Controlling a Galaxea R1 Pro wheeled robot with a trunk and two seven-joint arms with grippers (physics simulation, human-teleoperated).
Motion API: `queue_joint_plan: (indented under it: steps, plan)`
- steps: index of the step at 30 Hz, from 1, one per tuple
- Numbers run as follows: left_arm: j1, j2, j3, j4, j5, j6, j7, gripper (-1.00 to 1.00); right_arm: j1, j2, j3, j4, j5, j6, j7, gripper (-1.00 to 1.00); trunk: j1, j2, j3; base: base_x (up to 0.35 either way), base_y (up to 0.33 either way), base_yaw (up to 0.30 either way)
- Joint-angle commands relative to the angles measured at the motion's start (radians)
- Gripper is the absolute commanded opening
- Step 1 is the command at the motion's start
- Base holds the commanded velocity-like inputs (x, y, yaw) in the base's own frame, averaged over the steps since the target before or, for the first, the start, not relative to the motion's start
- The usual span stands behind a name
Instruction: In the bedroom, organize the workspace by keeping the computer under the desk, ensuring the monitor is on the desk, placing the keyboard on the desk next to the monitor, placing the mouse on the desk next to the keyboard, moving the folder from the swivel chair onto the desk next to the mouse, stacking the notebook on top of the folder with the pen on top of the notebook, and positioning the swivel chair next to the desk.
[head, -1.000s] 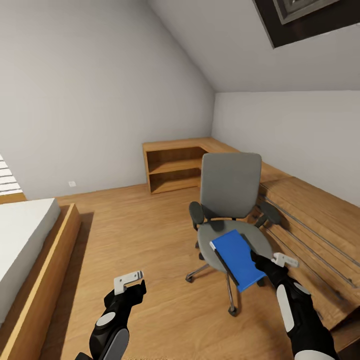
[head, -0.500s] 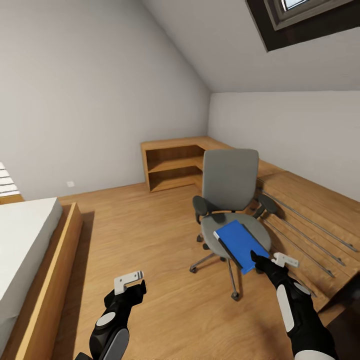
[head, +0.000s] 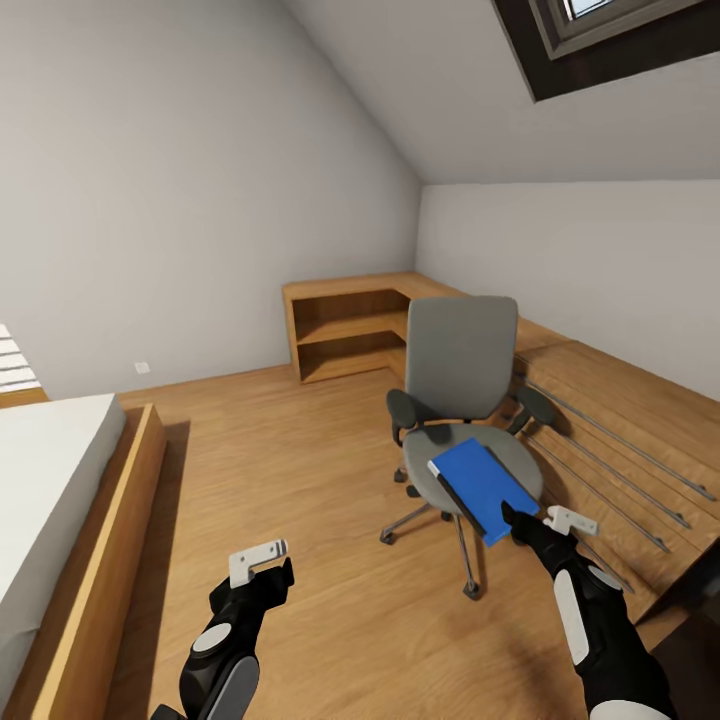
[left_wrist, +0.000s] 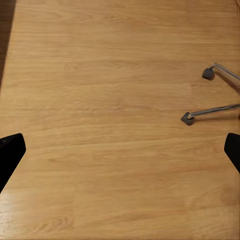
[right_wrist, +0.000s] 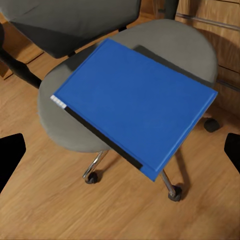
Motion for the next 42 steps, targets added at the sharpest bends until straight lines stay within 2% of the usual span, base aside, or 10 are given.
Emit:
queue_joint_plan:
  steps: [1, 8, 10, 16, 23, 27, 34, 36, 37, 42]
  plan:
    - [-0.001, 0.0, -0.001, -0.001, 0.007, 0.003, 0.008, 1.0, -0.001, 0.001, -0.004, -0.001, -0.009, 0.006, 0.005, 1.0, 0.004, -0.008, -0.004, 0.0, 0.0, 0.0]
    - [-0.001, 0.0, -0.001, -0.002, 0.007, 0.003, 0.009, 1.0, -0.001, -0.001, -0.006, 0.016, -0.007, 0.008, 0.003, 1.0, 0.031, -0.057, -0.026, 0.0, 0.0, 0.0]
    - [-0.001, 0.0, -0.001, -0.002, 0.007, 0.003, 0.009, 1.0, -0.001, -0.006, -0.008, 0.066, -0.007, 0.011, 0.003, 1.0, 0.038, -0.071, -0.032, 0.0, 0.0, 0.0]
    - [-0.001, 0.0, -0.001, -0.001, 0.007, 0.003, 0.01, 1.0, -0.006, -0.052, -0.015, 0.186, -0.04, 0.014, 0.005, 1.0, 0.061, -0.113, -0.051, 0.0, 0.0, 0.0]
    - [-0.001, 0.0, -0.001, 0.0, 0.007, 0.004, 0.01, 1.0, -0.022, -0.146, -0.017, 0.332, -0.235, 0.019, 0.035, 1.0, 0.088, -0.162, -0.073, 0.0, 0.0, 0.0]
    - [-0.001, 0.0, -0.001, 0.001, 0.007, 0.004, 0.01, 1.0, -0.026, -0.211, -0.017, 0.394, -0.381, 0.087, 0.145, 1.0, 0.104, -0.19, -0.086, 0.0, 0.0, 0.0]
    - [-0.001, 0.0, -0.001, 0.001, 0.007, 0.004, 0.01, 1.0, -0.029, -0.248, -0.017, 0.44, -0.55, 0.206, 0.212, 1.0, 0.13, -0.239, -0.108, 0.0, 0.0, 0.0]
    - [-0.001, 0.0, -0.001, 0.001, 0.007, 0.004, 0.01, 1.0, -0.034, -0.255, -0.018, 0.458, -0.579, 0.222, 0.21, 1.0, 0.138, -0.253, -0.114, 0.0, 0.0, 0.0]
    - [-0.001, 0.0, -0.001, 0.001, 0.007, 0.004, 0.01, 1.0, -0.045, -0.273, -0.018, 0.497, -0.626, 0.242, 0.205, 1.0, 0.142, -0.26, -0.117, 0.0, 0.0, 0.0]
    - [-0.001, 0.0, -0.001, 0.001, 0.007, 0.004, 0.01, 1.0, -0.052, -0.29, -0.018, 0.522, -0.67, 0.257, 0.202, 1.0, 0.161, -0.295, -0.133, 0.0, 0.0, 0.0]
